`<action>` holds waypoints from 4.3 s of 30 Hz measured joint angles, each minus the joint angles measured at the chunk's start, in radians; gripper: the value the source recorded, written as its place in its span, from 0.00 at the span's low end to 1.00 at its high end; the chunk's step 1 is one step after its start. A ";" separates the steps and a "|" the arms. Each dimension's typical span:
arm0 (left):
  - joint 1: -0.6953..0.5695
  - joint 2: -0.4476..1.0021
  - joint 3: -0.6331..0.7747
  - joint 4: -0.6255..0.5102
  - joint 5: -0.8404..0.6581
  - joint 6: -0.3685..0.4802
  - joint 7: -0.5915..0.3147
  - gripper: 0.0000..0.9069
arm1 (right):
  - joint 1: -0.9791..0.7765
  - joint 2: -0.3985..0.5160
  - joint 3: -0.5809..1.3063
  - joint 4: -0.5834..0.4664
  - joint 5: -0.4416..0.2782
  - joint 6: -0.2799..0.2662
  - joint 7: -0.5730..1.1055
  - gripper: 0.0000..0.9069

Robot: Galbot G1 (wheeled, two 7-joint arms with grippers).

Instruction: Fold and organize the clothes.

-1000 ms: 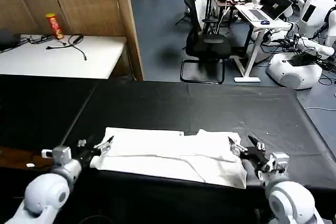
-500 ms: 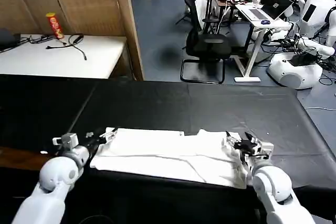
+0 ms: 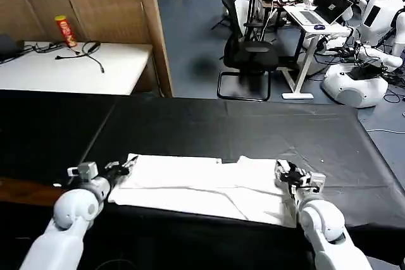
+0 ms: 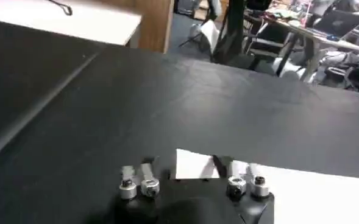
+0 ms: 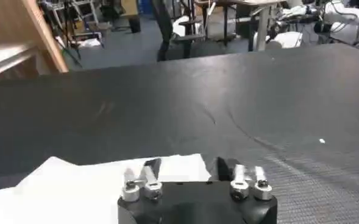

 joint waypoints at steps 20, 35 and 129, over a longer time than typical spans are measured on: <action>-0.066 -0.028 0.021 0.062 0.151 -0.095 -0.004 0.97 | 0.145 -0.054 -0.027 -0.122 -0.032 0.073 -0.198 0.97; 0.010 -0.007 -0.044 -0.009 0.116 -0.126 0.009 0.97 | -0.071 -0.067 0.083 0.149 -0.016 0.084 -0.192 0.97; 0.060 -0.212 0.346 -0.233 0.183 -0.196 -0.028 0.00 | -0.302 0.059 0.142 0.370 -0.102 0.104 -0.188 0.97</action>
